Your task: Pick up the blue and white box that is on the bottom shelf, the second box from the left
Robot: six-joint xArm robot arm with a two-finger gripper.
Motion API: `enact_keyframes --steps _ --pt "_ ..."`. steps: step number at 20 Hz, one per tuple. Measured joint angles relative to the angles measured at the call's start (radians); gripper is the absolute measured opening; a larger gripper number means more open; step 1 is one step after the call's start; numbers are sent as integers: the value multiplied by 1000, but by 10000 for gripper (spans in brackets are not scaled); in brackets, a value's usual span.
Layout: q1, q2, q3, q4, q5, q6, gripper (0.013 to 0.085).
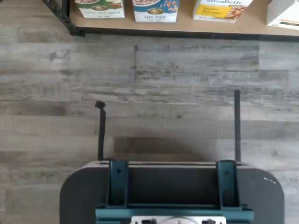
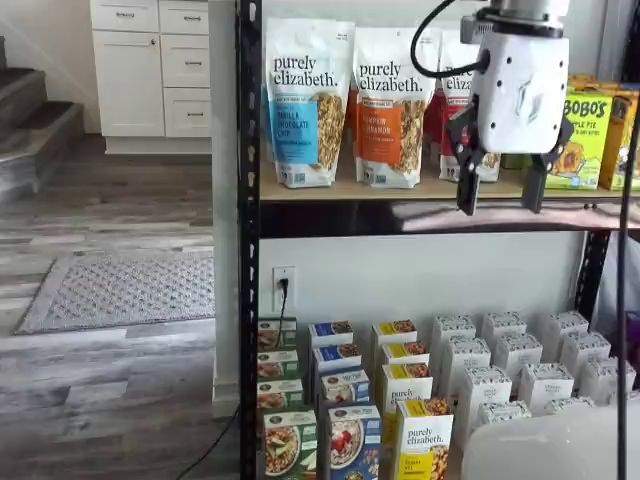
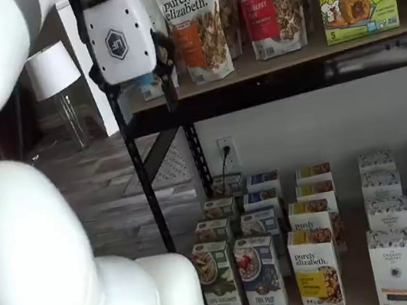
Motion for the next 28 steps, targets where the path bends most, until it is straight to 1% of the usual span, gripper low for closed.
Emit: enact_keyframes --steps 2,6,10,14,17,20,23,28 --pt "-2 -5 27 3 -30 -1 850" --pt "9 -15 89 -6 -97 5 850" --pt "24 -18 155 -17 -163 18 850" --pt "47 -20 209 -33 -217 39 850" --pt "58 -32 262 -36 -279 50 850" --pt "60 -49 323 -28 -356 54 850" --pt "77 -38 366 -32 -396 71 850" --pt "88 -30 439 -21 -472 81 850"
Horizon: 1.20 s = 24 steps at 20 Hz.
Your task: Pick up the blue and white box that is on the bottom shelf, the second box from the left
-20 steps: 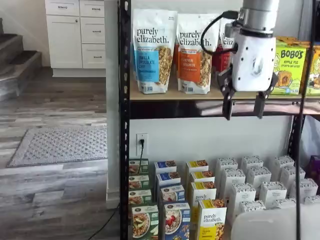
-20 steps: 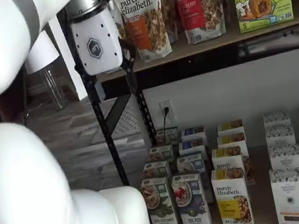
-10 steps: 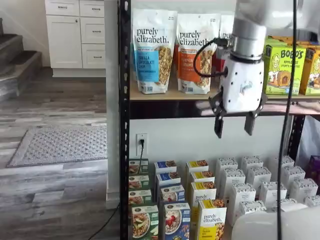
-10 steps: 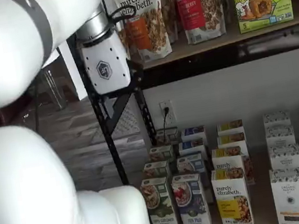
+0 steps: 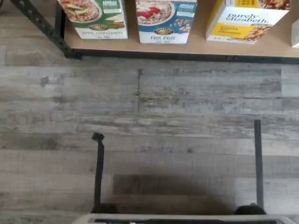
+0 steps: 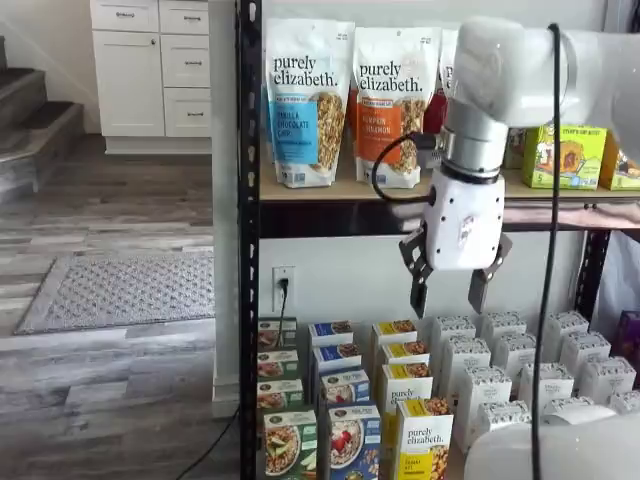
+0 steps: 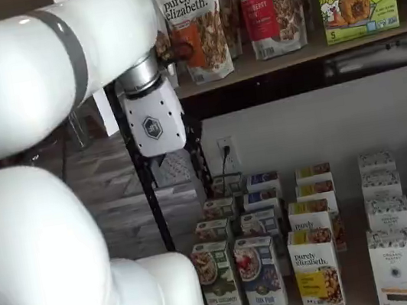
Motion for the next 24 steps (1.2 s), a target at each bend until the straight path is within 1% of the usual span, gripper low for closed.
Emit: enact_keyframes --steps 3,5,7,10,14,18,24 --pt "4 -8 48 5 -60 3 850" --pt "13 -7 71 -2 -88 13 850" --pt "14 -2 94 4 -119 12 850" --pt "24 16 122 -7 -158 25 850" --pt "29 47 159 -8 -225 31 850" --pt "27 88 192 3 -310 24 850" --pt "22 167 215 30 -407 4 850"
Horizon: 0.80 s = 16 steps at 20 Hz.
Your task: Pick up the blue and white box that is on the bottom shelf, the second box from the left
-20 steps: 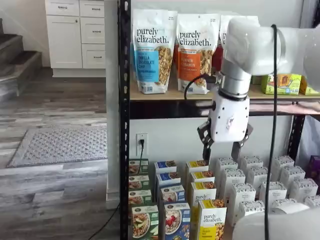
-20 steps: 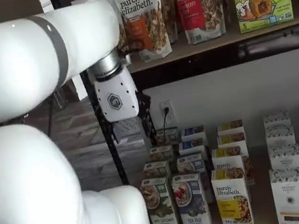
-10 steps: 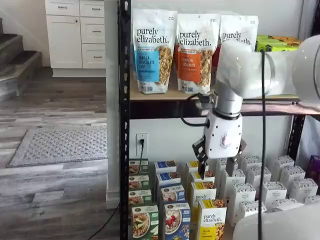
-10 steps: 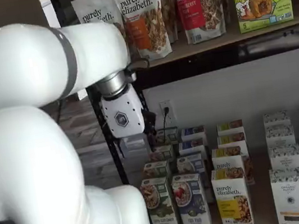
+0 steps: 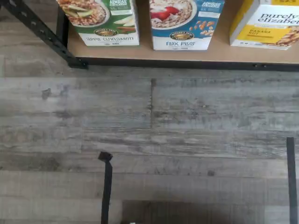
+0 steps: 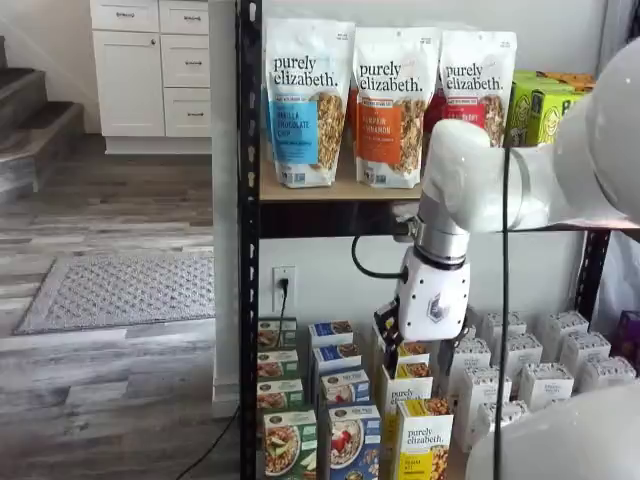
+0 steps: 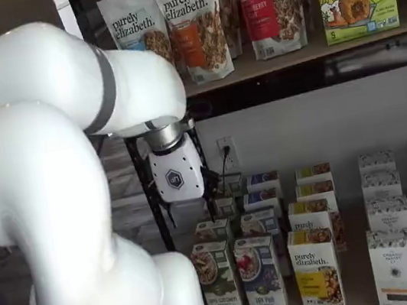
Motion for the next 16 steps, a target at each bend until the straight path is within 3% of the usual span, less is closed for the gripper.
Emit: enact_keyframes --steps 16 --pt "17 314 -15 19 -273 -8 850"
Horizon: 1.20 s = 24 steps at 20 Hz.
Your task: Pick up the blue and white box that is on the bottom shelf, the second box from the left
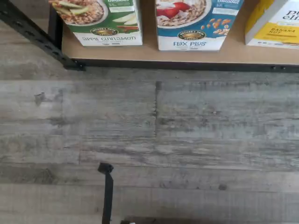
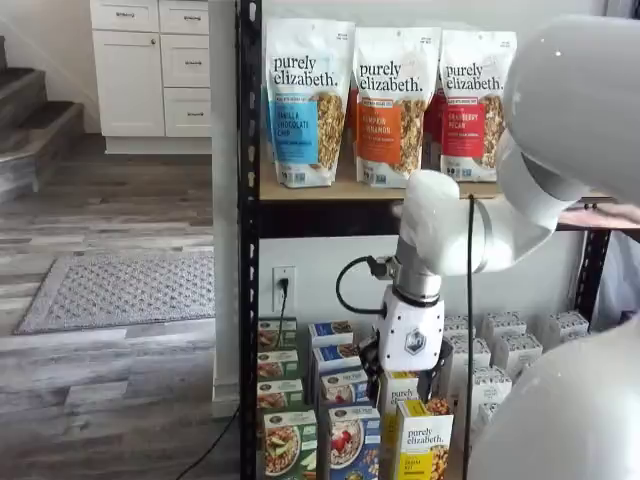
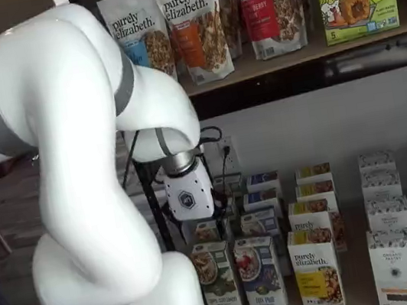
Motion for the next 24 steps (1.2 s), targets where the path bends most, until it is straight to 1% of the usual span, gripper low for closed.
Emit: enact_keyframes --steps 3,7,9,11,13,24 --pt "-5 48 -6 9 -42 -14 850" --pt "-8 113 -21 -7 -85 -6 850" --pt "-6 141 -25 -17 -116 2 850" --pt "-2 168 -36 -45 -133 29 850" --pt "2 186 -44 -63 -152 46 850" --pt "24 287 -85 -101 -247 100 850"
